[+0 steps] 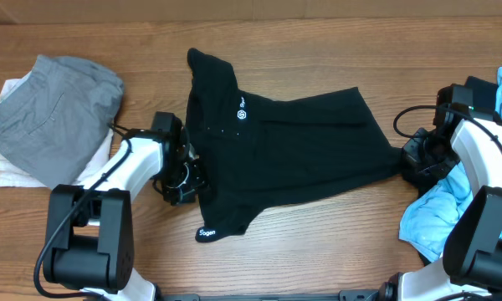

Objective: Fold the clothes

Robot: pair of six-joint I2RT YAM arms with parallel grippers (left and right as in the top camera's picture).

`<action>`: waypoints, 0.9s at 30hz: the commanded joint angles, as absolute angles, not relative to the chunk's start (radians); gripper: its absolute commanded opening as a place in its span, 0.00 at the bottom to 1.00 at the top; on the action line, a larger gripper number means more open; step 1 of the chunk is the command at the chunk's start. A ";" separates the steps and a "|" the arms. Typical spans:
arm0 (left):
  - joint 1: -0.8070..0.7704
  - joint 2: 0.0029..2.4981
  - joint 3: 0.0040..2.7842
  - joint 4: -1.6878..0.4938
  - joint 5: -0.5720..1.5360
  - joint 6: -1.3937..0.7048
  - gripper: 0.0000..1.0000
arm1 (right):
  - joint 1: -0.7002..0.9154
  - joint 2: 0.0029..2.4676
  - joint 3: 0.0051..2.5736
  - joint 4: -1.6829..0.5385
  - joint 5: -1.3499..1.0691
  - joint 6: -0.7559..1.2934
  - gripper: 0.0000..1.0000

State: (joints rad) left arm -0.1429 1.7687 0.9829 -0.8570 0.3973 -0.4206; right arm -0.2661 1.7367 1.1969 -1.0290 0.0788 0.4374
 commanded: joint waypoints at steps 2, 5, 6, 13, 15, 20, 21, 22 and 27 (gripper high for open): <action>-0.180 1.747 0.977 -0.839 0.356 -0.450 0.60 | -0.264 1.719 1.196 -1.026 0.096 0.442 0.04; -0.198 1.747 0.976 -0.837 0.355 -0.451 0.59 | -0.264 1.719 1.196 -1.027 0.096 0.442 0.04; -0.204 1.747 0.976 -0.837 0.353 -0.453 0.58 | -0.264 1.719 1.196 -1.027 0.096 0.442 0.04; -0.218 1.747 0.952 -0.837 0.273 -0.488 0.56 | -0.264 1.719 1.196 -1.027 0.096 0.442 0.04; -0.218 1.747 0.943 -0.836 0.259 -0.494 0.55 | -0.264 1.719 1.196 -1.027 0.096 0.442 0.04; -0.219 1.747 0.904 -0.788 0.255 -0.495 0.49 | -0.264 1.719 1.196 -1.027 0.096 0.442 0.04; -0.219 1.747 0.895 -0.775 0.255 -0.495 0.46 | -0.264 1.719 1.196 -1.027 0.096 0.442 0.04; -0.219 1.747 0.886 -0.760 0.255 -0.495 0.44 | -0.264 1.719 1.196 -1.027 0.096 0.442 0.04; -0.220 1.747 0.871 -0.731 0.255 -0.494 0.10 | -0.264 1.719 1.196 -1.027 0.096 0.442 0.04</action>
State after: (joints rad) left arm -0.2146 1.7271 0.9062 -0.7471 0.2871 -0.4950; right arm -0.2657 1.7367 1.1969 -1.0321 0.0788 0.4374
